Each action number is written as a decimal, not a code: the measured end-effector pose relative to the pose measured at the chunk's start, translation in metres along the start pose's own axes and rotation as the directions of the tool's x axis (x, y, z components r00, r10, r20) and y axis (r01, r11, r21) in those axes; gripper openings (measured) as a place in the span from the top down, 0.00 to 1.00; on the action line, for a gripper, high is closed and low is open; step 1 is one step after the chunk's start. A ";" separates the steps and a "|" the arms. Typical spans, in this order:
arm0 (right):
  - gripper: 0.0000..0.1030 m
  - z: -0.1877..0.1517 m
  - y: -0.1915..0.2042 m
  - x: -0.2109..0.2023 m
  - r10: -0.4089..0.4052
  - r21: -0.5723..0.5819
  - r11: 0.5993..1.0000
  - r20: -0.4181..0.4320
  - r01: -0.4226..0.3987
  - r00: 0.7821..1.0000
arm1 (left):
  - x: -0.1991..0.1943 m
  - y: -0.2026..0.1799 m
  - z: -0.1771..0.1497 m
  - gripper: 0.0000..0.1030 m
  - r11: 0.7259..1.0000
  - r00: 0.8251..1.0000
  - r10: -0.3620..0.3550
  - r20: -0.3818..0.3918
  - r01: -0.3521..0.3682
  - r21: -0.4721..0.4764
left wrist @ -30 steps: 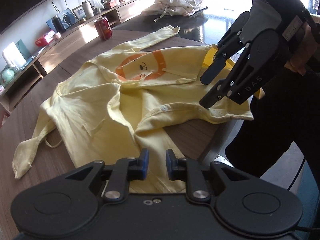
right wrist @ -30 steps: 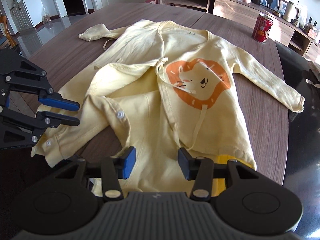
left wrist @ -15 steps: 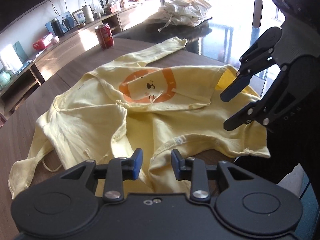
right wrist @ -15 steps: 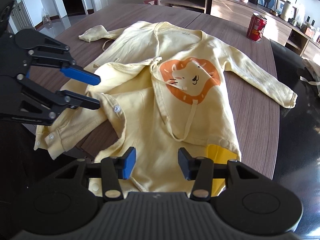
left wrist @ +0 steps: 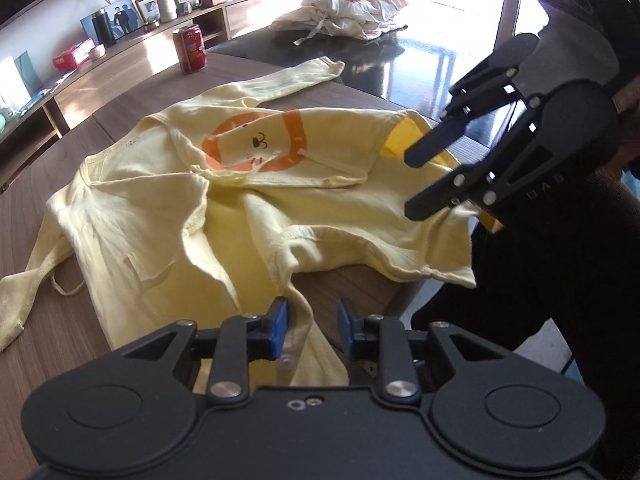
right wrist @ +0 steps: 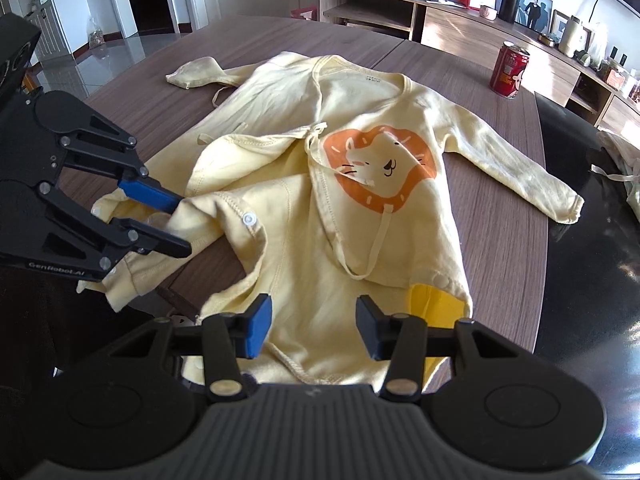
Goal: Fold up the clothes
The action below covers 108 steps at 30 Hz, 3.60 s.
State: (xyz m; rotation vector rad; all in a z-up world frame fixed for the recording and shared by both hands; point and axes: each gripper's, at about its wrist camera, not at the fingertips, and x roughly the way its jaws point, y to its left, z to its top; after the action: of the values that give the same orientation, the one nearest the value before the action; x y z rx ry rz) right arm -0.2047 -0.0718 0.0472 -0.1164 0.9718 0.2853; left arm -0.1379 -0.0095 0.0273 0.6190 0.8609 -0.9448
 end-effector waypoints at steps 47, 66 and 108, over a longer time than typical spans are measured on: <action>0.50 0.109 0.036 0.097 0.014 -0.010 1.000 0.114 -0.013 0.993 | -0.038 0.170 -0.039 0.70 0.502 0.743 0.663 -0.098 -0.537 -0.677; 0.46 0.109 0.007 0.046 0.015 0.018 1.000 0.198 -0.019 0.980 | -0.019 0.198 -0.068 0.70 0.438 0.778 0.615 -0.128 -0.472 -0.765; 0.46 0.098 -0.013 0.056 0.034 0.101 0.993 0.219 -0.057 0.975 | -0.038 0.256 -0.073 0.95 0.326 0.790 0.591 0.165 -0.047 -0.944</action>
State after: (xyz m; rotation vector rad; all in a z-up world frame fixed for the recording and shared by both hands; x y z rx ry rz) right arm -0.0928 -0.0522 0.0556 0.0352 0.7717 0.2814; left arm 0.0502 0.1816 0.0436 -0.4478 0.6006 -0.0749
